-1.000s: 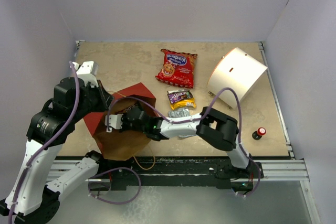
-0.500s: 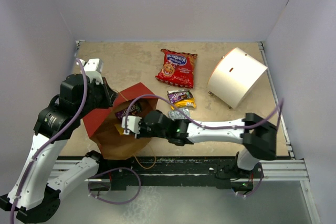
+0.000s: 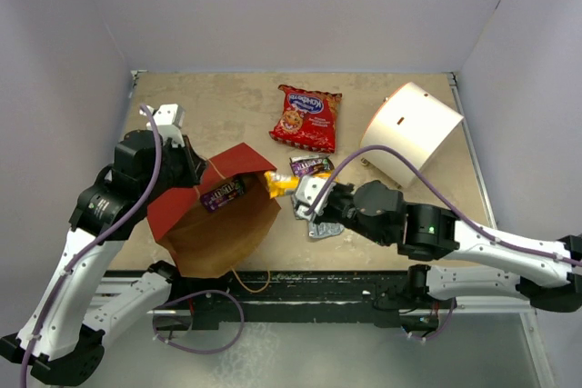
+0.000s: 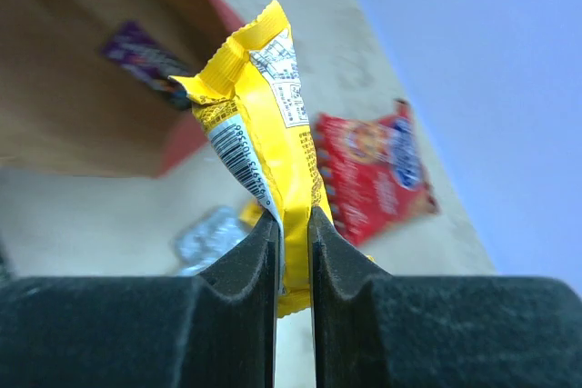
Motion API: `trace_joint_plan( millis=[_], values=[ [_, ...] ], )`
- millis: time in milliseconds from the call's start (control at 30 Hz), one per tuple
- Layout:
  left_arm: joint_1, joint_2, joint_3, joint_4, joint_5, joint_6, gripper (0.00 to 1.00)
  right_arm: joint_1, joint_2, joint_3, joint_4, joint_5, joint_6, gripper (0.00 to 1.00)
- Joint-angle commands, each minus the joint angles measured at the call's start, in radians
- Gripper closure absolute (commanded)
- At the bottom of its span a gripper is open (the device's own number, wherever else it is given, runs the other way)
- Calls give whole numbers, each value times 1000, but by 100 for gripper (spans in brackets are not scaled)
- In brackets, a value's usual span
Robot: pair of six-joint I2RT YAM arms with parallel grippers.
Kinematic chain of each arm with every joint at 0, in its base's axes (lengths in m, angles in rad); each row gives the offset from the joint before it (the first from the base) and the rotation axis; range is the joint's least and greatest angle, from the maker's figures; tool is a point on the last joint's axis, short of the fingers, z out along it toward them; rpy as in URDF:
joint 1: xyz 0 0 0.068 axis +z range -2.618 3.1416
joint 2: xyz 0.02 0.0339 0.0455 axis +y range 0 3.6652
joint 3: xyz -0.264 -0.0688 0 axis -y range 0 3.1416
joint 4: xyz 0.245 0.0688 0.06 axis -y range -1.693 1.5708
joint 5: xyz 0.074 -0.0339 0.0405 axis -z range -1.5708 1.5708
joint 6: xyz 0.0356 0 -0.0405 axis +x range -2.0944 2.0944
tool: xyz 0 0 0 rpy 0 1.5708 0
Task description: Take the snacks out of the paper bag
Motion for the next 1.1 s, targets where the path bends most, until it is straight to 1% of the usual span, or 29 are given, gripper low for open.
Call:
trace_joint_plan(
  millis=[0, 67, 100, 200, 267, 333, 467, 567, 700, 800, 933, 1000, 1067],
  values=[
    [-2, 14, 32, 41, -46, 35, 100, -96, -46, -40, 160, 269, -161, 100],
    [-1, 19, 49, 25, -62, 42, 100, -231, -57, -41, 213, 113, -186, 100],
    [-2, 22, 56, 18, -72, 43, 100, -302, -54, -78, 244, 56, -199, 100],
    [-2, 22, 76, 3, -91, 43, 100, -475, 15, -78, 271, -127, -279, 100],
    [-2, 24, 86, -6, -98, 39, 100, -553, 110, -58, 238, -220, -370, 100],
    [-1, 25, 95, -14, -104, 32, 100, -617, 209, 5, 178, -335, -480, 100],
    [-2, 30, 111, -25, -120, 16, 100, -674, 388, 84, 91, -518, -655, 100],
    [-1, 38, 127, -29, -137, 15, 100, -706, 505, 153, 27, -581, -703, 100],
    [-1, 44, 143, -40, -160, 12, 100, -737, 612, 196, 27, -647, -720, 100],
    [-1, 47, 146, -43, -166, 13, 100, -746, 677, 212, 66, -651, -720, 100],
    [-1, 64, 152, -45, -175, 12, 100, -767, 765, 254, 50, -662, -724, 100],
    [-1, 76, 160, -43, -176, 15, 100, -778, 790, 246, 101, -636, -698, 100],
    [-2, 91, 167, -44, -173, 20, 100, -789, 801, 235, 186, -597, -623, 100]
  ],
)
